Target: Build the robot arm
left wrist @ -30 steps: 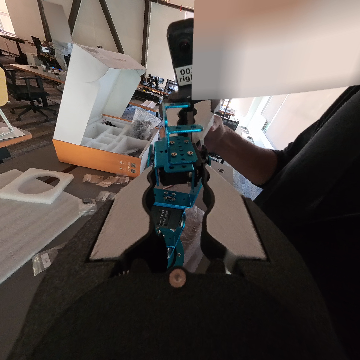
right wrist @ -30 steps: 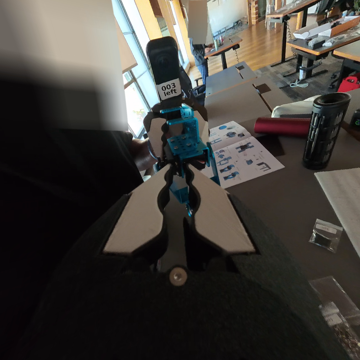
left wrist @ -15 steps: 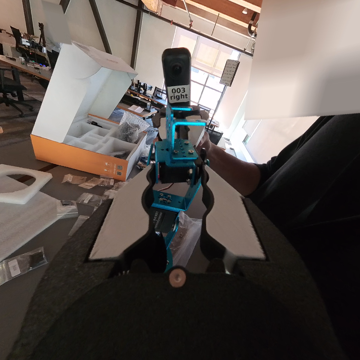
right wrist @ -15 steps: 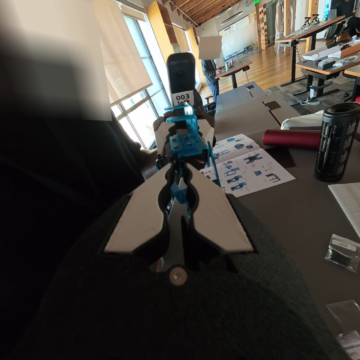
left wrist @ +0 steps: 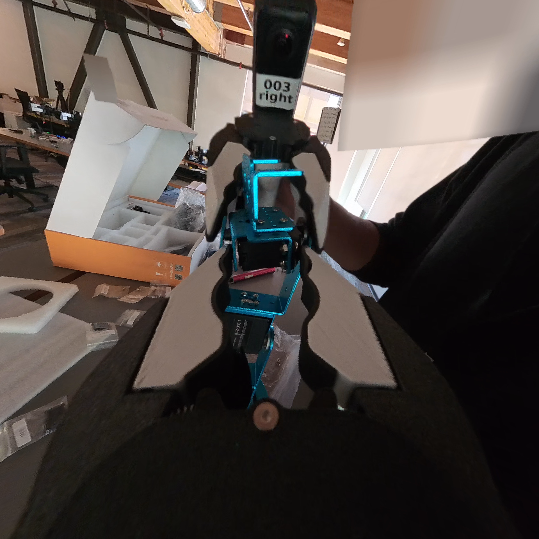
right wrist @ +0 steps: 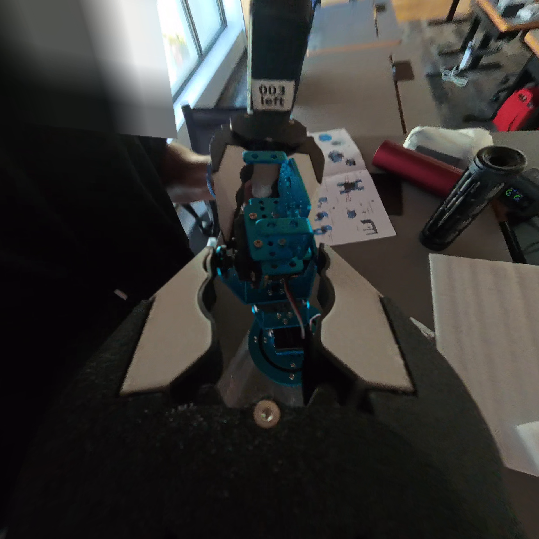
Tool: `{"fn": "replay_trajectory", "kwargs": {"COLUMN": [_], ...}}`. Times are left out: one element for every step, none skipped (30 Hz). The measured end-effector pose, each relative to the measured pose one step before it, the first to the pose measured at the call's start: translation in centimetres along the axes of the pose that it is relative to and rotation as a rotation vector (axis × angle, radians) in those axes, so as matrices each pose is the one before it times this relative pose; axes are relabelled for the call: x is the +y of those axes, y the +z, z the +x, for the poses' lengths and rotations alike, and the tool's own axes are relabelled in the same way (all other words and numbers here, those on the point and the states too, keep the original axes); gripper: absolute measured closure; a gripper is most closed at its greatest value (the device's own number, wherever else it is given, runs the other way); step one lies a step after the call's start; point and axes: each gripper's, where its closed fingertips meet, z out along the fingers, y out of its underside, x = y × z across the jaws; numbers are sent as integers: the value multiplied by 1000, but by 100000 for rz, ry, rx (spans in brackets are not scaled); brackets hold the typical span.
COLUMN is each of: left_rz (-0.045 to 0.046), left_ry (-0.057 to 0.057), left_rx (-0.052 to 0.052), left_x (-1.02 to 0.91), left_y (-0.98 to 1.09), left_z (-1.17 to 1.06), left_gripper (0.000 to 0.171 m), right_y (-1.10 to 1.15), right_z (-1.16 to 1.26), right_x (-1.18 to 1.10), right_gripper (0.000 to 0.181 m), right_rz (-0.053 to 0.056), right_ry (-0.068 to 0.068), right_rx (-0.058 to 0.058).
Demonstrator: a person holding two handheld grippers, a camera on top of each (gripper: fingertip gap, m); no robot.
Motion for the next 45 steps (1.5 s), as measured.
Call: {"fn": "replay_trajectory", "kwargs": {"left_rz": [814,1052,1360,1471,1453,1607,1754,2303,2836,2708,2560,1893,1202,1248,1598,1538,1355,1162,795,852,624,1004,698,486,654,904,1141,970,346,268,571,946,867,595,503,563,347,361,644,291,139,-104,43,60,157], "left_ry": [-75,-577,-77,-144,-232,-142,-560,-2355,-3973,-3485,-1545,-78,77,-1249,-2587,-1040,778,-3,-307,-280,261,616,1163,1874,830,228,495,1054,792,644,-195,-221,174,-141,-314,41,224,179,-266,-115,370,134,574,787,806], "left_rx": [355,686,482,462,521,615,921,2124,3887,2728,1143,467,351,1408,1680,-869,-1325,-598,-631,-239,-954,-526,-760,-671,-261,183,170,459,249,16,393,872,831,616,390,379,580,504,304,186,54,307,-306,-271,-684], "left_x": [-7,6,-1,-9,-14,-38,-43,-117,-202,-146,-82,-21,8,-95,-153,-28,39,-16,-40,-34,-33,-53,13,41,26,15,-2,36,24,-2,-8,-23,7,23,33,31,40,23,-49,-16,1,29,9,36,9], "left_y": [-84,-43,-14,10,-5,-59,-114,-142,-154,-103,-57,-24,-8,-42,-51,-16,45,20,-40,-94,-81,-45,-20,-18,-26,-26,-33,-24,-2,-12,-33,-58,-20,44,67,63,45,2,-92,-53,-33,-14,-22,-30,-33], "left_z": [-10,48,46,35,30,30,16,58,245,56,15,82,87,207,134,-282,-181,-39,-128,-113,-216,-43,-6,45,62,25,-13,26,14,-3,-14,8,21,-12,-53,-50,7,28,-27,26,40,82,31,52,-24], "left_gripper": [126,126,126,126,126,126,126,124,120,118,118,117,116,112,109,114,117,117,119,122,127,127,126,126,126,126,126,126,126,126,127,127,127,127,127,127,127,127,127,127,127,126,127,126,126], "right_y": [9,2,3,-9,-9,38,41,41,25,3,19,17,1,19,21,-13,-18,-3,45,64,75,47,36,39,20,19,16,5,-11,-45,-225,-461,-635,-357,220,500,543,208,44,57,44,26,59,43,63], "right_z": [-101,40,-45,-41,-12,-17,22,54,34,21,8,-35,-5,23,33,23,11,2,23,1,-35,5,20,-36,-51,-6,3,-42,1,23,128,263,209,33,-235,-191,101,79,55,2,-42,-86,-15,-77,-38], "right_x": [14,89,75,104,64,3,-12,-33,-16,8,2,7,9,1,-7,22,48,22,-27,-48,-44,-29,9,8,25,20,14,35,47,-12,-284,-848,-719,-348,84,370,263,20,-20,4,21,33,26,4,-22], "right_gripper": [112,113,113,114,114,114,114,115,115,115,115,115,115,115,115,115,115,115,115,115,115,115,115,115,115,115,114,113,114,114,114,111,110,113,116,123,132,132,133,133,133,133,133,133,134], "right_rz": [-3426,-3293,-3190,-3407,-2842,-1219,-342,36,-67,-441,-612,-718,-664,-532,-483,-655,-935,-879,-678,-689,-856,-1064,-1424,-1594,-1694,-1550,-1410,-1341,-1600,-925,1643,5467,4901,2891,-1484,-4090,-3207,-2540,-2704,-3005,-2306,-2393,-1989,-1185,-633], "right_ry": [-552,-21,-2096,-420,-3,-423,511,574,436,157,332,162,93,262,185,153,52,-101,103,-77,-61,270,192,100,-39,171,270,-416,-474,-856,-1094,599,170,649,1538,-70,-1294,-2915,-584,590,-1421,-1385,-511,127,-213], "right_rx": [-1896,-235,163,200,92,-302,-669,-415,-189,171,313,287,258,245,207,133,-7,78,178,298,200,234,524,456,134,-161,-418,-452,-242,-44,416,848,-190,-1709,-3125,-2249,467,762,384,418,1197,1174,1092,150,-87]}}
